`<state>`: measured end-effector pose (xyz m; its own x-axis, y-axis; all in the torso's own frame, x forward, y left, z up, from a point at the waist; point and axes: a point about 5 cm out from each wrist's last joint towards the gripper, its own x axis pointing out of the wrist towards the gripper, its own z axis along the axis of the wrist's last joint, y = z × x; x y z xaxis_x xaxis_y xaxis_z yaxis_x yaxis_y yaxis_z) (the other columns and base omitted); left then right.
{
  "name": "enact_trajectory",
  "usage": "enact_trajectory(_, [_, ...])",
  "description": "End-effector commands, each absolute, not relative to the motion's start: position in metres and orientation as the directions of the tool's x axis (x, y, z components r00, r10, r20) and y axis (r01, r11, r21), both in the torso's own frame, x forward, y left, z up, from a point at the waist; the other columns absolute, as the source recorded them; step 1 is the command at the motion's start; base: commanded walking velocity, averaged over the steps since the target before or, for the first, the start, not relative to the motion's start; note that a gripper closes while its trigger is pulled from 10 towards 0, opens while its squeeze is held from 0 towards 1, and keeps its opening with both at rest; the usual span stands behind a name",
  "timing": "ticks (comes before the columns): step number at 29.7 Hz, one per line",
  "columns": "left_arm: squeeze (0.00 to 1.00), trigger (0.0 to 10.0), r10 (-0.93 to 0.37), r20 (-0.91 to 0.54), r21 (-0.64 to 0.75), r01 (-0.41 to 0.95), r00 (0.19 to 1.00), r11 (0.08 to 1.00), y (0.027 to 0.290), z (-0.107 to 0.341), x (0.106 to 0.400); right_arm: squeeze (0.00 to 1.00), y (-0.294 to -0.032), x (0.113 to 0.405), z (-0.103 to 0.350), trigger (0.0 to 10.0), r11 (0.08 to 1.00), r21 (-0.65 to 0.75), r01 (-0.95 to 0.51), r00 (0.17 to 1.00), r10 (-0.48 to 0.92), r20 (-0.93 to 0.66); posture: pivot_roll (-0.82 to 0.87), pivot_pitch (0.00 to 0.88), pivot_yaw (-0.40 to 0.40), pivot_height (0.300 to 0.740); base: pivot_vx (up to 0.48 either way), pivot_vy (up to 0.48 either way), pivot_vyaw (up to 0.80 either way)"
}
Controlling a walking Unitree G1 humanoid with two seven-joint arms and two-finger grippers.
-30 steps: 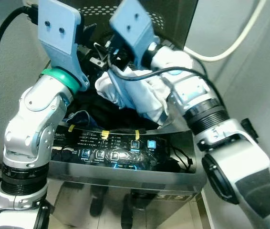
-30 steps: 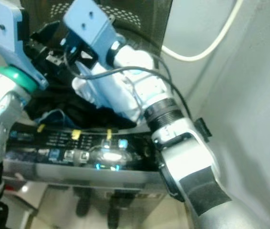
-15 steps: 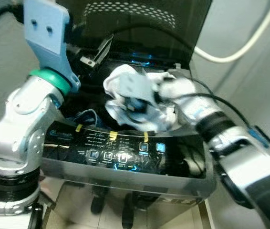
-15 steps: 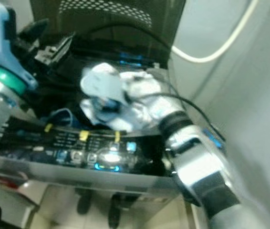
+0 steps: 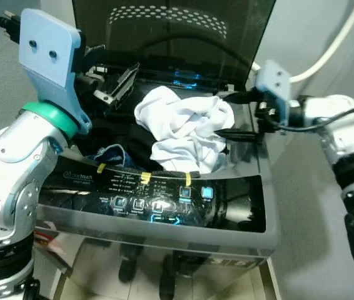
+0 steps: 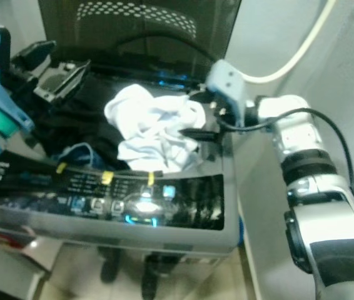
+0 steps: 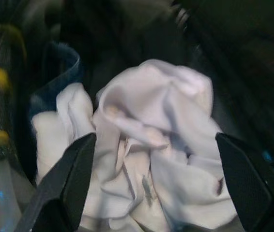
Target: Clothes washing
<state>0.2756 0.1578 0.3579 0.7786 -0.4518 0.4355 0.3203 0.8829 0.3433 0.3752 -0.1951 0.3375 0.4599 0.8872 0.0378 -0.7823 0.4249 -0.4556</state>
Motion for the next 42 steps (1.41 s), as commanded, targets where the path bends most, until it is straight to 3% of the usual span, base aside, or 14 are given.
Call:
enact_trajectory(1, [0.0,10.0,-0.466,0.424,0.343,0.338,0.777,0.876,0.154,0.355,0.275,0.0,-0.2,0.372,0.347,10.0,0.501,-0.384,-0.776,0.453,0.866,0.212,0.15,0.097,-0.017,0.724,0.0,0.0,0.0])
enact_trajectory(4, [0.0,10.0,-0.465,0.425,0.34,0.339,0.777,0.877,0.152,0.354,0.276,0.0,-0.202,0.372,0.347,10.0,0.568,-0.331,-0.754,0.486,0.82,0.301,0.15,0.096,-0.017,0.724,0.0,0.0,0.0])
enact_trajectory(5, [0.0,10.0,-0.458,0.43,0.333,0.336,0.778,0.881,0.151,0.353,0.278,0.0,-0.2,0.374,0.34,10.0,0.648,-0.266,-0.713,0.54,0.751,0.38,0.14,0.094,-0.011,0.724,0.0,0.0,0.0])
enact_trajectory(7, [0.0,10.0,-0.454,0.433,0.327,0.333,0.779,0.884,0.149,0.352,0.279,0.0,-0.199,0.375,0.336,10.0,0.696,-0.216,-0.685,0.576,0.698,0.425,0.14,0.094,-0.011,0.724,0.0,0.0,0.0])
enact_trajectory(8, [0.0,10.0,-0.442,0.437,0.325,0.321,0.783,0.89,0.147,0.351,0.283,0.0,-0.196,0.374,0.328,10.0,0.773,-0.144,-0.618,0.632,0.598,0.494,0.13,0.093,-0.007,0.724,0.0,0.0,0.0])
enact_trajectory(9, [0.0,10.0,-0.442,0.437,0.325,0.321,0.783,0.89,0.147,0.351,0.283,0.0,-0.196,0.374,0.328,10.0,0.773,-0.144,-0.618,0.632,0.598,0.494,0.13,0.093,-0.007,0.724,0.0,0.0,0.0])
enact_trajectory(12, [0.0,10.0,-0.415,0.444,0.326,0.287,0.794,0.9,0.142,0.346,0.289,0.0,-0.19,0.364,0.31,10.0,0.917,-0.047,-0.396,0.727,0.344,0.594,0.1,0.083,0.008,0.724,0.0,0.0,0.0])
enact_trajectory(14, [0.0,10.0,-0.392,0.443,0.312,0.271,0.806,0.91,0.139,0.34,0.294,0.0,-0.187,0.358,0.305,10.0,0.955,-0.033,-0.295,0.749,0.253,0.612,0.07,0.079,0.012,0.724,0.0,0.0,0.0])
enact_trajectory(19, [0.0,10.0,-0.371,0.44,0.278,0.268,0.818,0.922,0.134,0.33,0.301,0.0,-0.18,0.347,0.3,10.0,0.986,-0.079,-0.149,0.767,0.166,0.62,-0.02,0.072,0.024,0.724,0.0,0.0,0.0])
enact_trajectory(21, [0.0,10.0,-0.371,0.441,0.272,0.273,0.817,0.923,0.128,0.324,0.307,0.0,-0.186,0.34,0.301,10.0,0.998,-0.065,-0.011,0.786,0.049,0.617,-0.08,0.067,0.044,0.724,0.0,0.0,0.0])
enact_trajectory(25, [0.0,10.0,-0.367,0.442,0.257,0.276,0.819,0.926,0.127,0.32,0.311,0.0,-0.188,0.335,0.305,10.0,0.995,-0.072,0.071,0.784,-0.011,0.621,-0.11,0.064,0.058,0.724,0.0,0.0,0.0])
enact_trajectory(29, [0.0,10.0,-0.364,0.451,0.261,0.269,0.815,0.927,0.124,0.318,0.318,0.0,-0.189,0.327,0.309,10.0,0.992,-0.049,0.116,0.77,-0.059,0.635,-0.17,0.042,0.1,0.724,0.0,0.0,0.0])
enact_trajectory(42, [0.0,10.0,-0.357,0.465,0.264,0.258,0.81,0.929,0.121,0.315,0.322,0.0,-0.18,0.321,0.311,10.0,0.992,-0.03,0.119,0.768,-0.073,0.637,-0.19,0.039,0.109,0.724,0.0,0.0,0.0])
